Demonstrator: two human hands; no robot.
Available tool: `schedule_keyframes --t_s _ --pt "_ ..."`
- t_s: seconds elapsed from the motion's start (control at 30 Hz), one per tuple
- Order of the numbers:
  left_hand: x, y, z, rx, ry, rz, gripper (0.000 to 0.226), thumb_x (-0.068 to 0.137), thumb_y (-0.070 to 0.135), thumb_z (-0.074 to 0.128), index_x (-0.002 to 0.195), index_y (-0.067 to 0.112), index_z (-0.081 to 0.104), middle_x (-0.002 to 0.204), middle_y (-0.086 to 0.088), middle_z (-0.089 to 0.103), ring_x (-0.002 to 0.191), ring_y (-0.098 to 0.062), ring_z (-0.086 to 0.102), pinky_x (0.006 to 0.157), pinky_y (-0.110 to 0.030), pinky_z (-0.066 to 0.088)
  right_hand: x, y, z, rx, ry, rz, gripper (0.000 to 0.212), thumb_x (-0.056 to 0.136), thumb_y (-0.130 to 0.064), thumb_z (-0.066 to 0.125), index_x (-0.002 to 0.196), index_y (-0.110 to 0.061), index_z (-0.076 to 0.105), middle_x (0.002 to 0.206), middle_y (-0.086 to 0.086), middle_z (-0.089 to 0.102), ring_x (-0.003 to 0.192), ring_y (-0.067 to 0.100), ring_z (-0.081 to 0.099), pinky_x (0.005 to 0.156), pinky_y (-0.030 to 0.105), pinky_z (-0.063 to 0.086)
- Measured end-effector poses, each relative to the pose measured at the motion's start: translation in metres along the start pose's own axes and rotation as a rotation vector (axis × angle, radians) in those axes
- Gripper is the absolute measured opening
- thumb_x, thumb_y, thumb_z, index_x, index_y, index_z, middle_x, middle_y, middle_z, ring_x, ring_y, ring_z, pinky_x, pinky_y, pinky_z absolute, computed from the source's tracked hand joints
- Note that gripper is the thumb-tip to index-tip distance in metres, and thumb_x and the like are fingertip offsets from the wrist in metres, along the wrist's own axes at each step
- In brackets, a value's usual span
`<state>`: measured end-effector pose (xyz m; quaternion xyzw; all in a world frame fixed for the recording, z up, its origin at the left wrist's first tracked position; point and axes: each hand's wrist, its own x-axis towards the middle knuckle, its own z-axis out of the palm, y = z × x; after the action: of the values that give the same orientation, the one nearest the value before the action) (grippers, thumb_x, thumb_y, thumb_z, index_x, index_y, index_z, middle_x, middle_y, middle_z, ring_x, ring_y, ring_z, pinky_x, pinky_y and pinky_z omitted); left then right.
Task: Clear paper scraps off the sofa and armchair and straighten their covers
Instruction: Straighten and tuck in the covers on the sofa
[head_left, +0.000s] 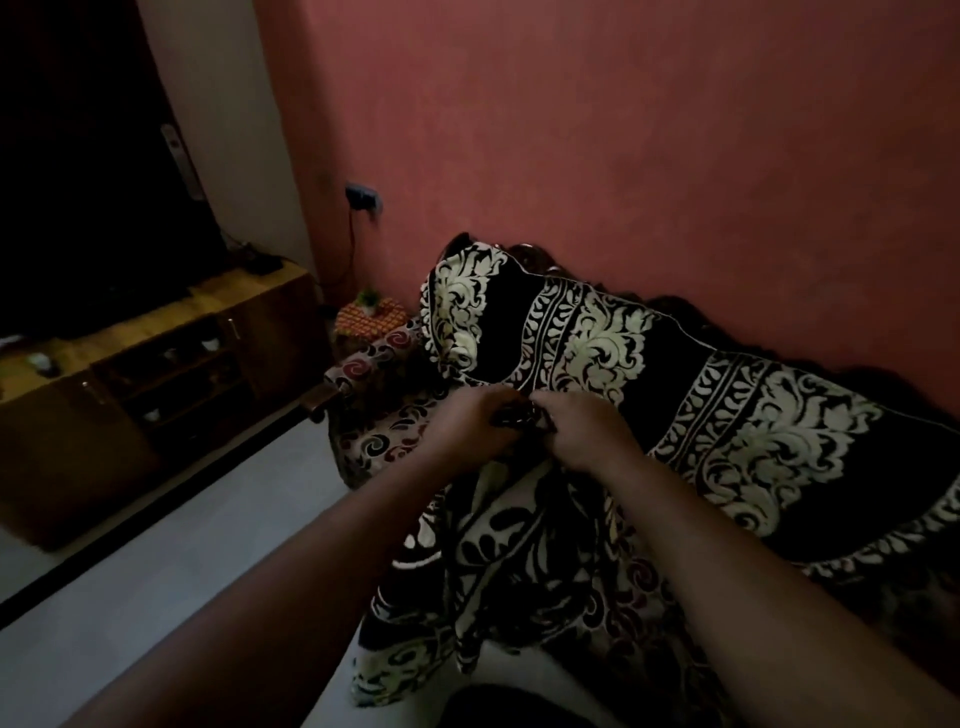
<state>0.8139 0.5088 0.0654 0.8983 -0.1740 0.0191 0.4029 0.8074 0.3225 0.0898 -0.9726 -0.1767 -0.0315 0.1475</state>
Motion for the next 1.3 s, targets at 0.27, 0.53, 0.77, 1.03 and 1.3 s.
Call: schedule_keyframes --t_s 0.27,0.53,0.77,1.03,1.3 --pt "-0.064 -0.087 0.037 0.285 0.095 -0.24 0.055 0.09 0.029 0.069 0.14 0.031 0.048 0.138 0.004 0.05 0.118 -0.022 0.054 0.088 -0.034 0.047 -0.003 -0.018 -0.015 0.238 0.372 -0.056 0.035 0.075 -0.042 0.047 0.104 -0.027 0.061 0.079 0.002 0.069 0.073 0.028 0.066 0.063 0.037 0.054" --pt "-0.056 -0.15 0.009 0.009 0.088 -0.551 0.03 0.09 0.01 0.053 0.112 0.021 0.072 0.092 -0.002 0.071 0.079 -0.019 0.067 0.065 -0.03 0.051 -0.012 0.012 -0.05 0.17 0.385 0.226 0.028 0.084 -0.02 0.06 0.111 -0.022 0.068 0.09 0.008 0.072 0.084 0.03 0.067 0.068 0.032 0.05" --pt "-0.02 -0.144 -0.009 -0.392 0.186 -0.501 0.022 0.09 0.027 0.049 0.09 0.028 0.071 0.092 -0.002 0.072 0.093 -0.027 0.067 0.084 -0.041 0.052 -0.04 0.078 -0.043 -0.031 0.172 0.456 0.047 0.09 -0.018 0.062 0.136 -0.026 0.058 0.123 0.011 0.068 0.107 0.032 0.064 0.084 0.037 0.054" --pt "0.034 -0.147 -0.032 0.7 -0.376 0.014 0.041 0.09 0.039 0.064 0.129 0.033 0.051 0.117 0.002 0.066 0.1 -0.022 0.066 0.078 -0.035 0.056 -0.06 0.142 -0.039 -0.144 0.023 0.578 0.053 0.089 -0.014 0.056 0.14 -0.026 0.053 0.128 0.014 0.063 0.111 0.034 0.06 0.079 0.036 0.05" --pt "0.115 -0.139 -0.016 0.814 -0.083 -0.283 0.023 0.092 0.018 0.054 0.111 0.024 0.066 0.112 -0.009 0.066 0.102 -0.034 0.064 0.079 -0.045 0.052 -0.056 0.227 -0.048 -0.087 0.141 0.762 0.047 0.09 -0.024 0.059 0.137 -0.03 0.055 0.116 0.01 0.068 0.1 0.031 0.064 0.076 0.035 0.053"
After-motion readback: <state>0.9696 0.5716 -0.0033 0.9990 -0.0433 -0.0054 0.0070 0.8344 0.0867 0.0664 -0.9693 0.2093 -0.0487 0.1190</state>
